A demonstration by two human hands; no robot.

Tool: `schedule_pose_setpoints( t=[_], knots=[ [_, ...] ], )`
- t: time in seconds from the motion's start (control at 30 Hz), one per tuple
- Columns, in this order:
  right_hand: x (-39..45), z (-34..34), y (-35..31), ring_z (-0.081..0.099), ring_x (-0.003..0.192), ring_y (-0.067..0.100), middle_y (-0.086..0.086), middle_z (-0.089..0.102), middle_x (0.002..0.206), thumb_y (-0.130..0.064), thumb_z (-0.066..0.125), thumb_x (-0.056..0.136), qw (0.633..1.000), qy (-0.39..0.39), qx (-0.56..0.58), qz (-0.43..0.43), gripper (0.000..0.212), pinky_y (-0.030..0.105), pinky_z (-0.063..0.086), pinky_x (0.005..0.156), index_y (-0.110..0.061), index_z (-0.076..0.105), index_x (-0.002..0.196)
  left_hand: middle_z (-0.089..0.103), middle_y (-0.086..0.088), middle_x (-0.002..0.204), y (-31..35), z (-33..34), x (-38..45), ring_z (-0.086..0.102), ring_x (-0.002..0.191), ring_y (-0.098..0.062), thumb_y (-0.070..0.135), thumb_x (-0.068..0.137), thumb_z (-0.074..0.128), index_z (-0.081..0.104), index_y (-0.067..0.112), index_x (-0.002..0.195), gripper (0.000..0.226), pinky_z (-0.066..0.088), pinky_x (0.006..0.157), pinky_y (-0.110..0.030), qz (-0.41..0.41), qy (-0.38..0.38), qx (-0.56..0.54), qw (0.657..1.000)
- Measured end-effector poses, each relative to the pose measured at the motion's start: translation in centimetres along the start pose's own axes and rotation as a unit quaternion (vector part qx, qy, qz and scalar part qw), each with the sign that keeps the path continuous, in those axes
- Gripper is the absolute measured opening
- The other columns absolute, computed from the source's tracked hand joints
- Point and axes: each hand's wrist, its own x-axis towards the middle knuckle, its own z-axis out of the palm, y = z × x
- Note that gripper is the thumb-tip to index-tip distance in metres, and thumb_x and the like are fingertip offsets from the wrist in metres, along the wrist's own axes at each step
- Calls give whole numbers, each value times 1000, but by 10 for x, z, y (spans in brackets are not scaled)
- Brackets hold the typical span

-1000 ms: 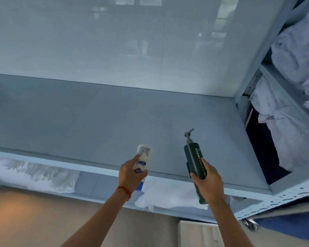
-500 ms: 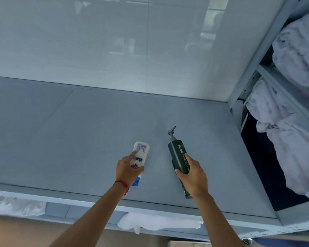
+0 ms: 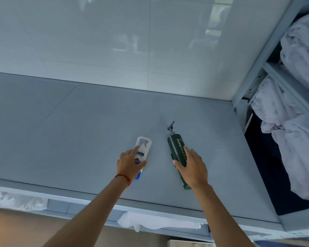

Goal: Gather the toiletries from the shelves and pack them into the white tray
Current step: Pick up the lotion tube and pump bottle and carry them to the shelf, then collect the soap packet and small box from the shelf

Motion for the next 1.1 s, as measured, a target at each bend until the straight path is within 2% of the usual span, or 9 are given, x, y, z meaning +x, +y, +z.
schedule_pose_setpoints(
  t=[0.23, 0.37, 0.5, 0.57, 0.67, 0.8, 0.9, 0.97, 1.1],
  knots=[
    [-35, -29, -15, 40, 124, 29, 13, 44, 137, -42, 47, 91, 996, 34, -24, -79, 56, 41, 37, 99, -11, 36, 136, 44, -13, 137, 5, -39, -49, 37, 126, -30, 43, 81, 57, 42, 10, 131, 62, 30, 101, -41, 57, 31, 99, 993],
    [-70, -38, -33, 43, 123, 32, 16, 46, 137, -46, 43, 90, 993, 16, -30, -116, 56, 43, 39, 98, -11, 42, 133, 50, -15, 132, -5, -65, -103, 45, 121, -33, 53, 81, 43, 47, 9, 127, 64, 37, 99, -45, 61, 68, 157, 983],
    [-101, -30, -59, 56, 111, 37, 21, 58, 122, -60, 24, 86, 987, -6, 11, -160, 71, 49, 49, 87, -7, 53, 123, 57, -17, 125, -20, -92, -156, 51, 115, -37, 57, 78, 32, 53, 9, 122, 68, 41, 94, -50, 19, 98, 159, 982],
    [-117, -28, -81, 60, 105, 36, 21, 62, 116, -64, 12, 88, 981, -25, 12, -191, 79, 47, 52, 80, -5, 56, 119, 58, -16, 124, -30, -110, -178, 52, 114, -38, 61, 80, 29, 53, 9, 121, 70, 41, 93, -51, -1, 114, 163, 980],
    [-141, -22, -120, 62, 102, 33, 18, 63, 115, -63, 11, 88, 971, -47, 13, -234, 78, 42, 54, 75, -7, 55, 119, 57, -16, 126, -51, -141, -210, 50, 117, -36, 62, 81, 25, 51, 10, 124, 72, 39, 96, -50, -30, 131, 173, 976],
    [-174, 0, -178, 55, 114, 33, 16, 57, 126, -72, 1, 81, 950, -75, 15, -303, 91, 44, 50, 85, -11, 51, 126, 57, -17, 124, -90, -184, -254, 52, 115, -37, 69, 82, 7, 52, 9, 123, 86, 40, 94, -50, -73, 144, 177, 971],
    [-200, 19, -229, 53, 117, 31, 15, 55, 129, -73, 4, 81, 930, -92, 19, -355, 90, 44, 46, 91, -11, 50, 127, 46, -13, 137, -130, -218, -291, 39, 127, -32, 75, 76, 3, 42, 12, 132, 93, 30, 104, -46, -105, 172, 180, 963],
    [-217, 34, -269, 57, 112, 32, 15, 59, 124, -68, 13, 86, 918, -108, 7, -382, 80, 44, 49, 87, -10, 52, 124, 39, -11, 142, -160, -245, -317, 33, 131, -29, 73, 74, 10, 37, 14, 135, 88, 25, 107, -43, -135, 177, 184, 957],
    [-257, 70, -359, 63, 101, 32, 16, 65, 114, -45, 43, 82, 901, -135, 1, -411, 55, 44, 52, 80, -6, 58, 117, 57, -14, 126, -228, -307, -369, 51, 117, -33, 58, 78, 28, 51, 11, 124, 70, 41, 95, -47, -193, 185, 206, 941]
  ],
)
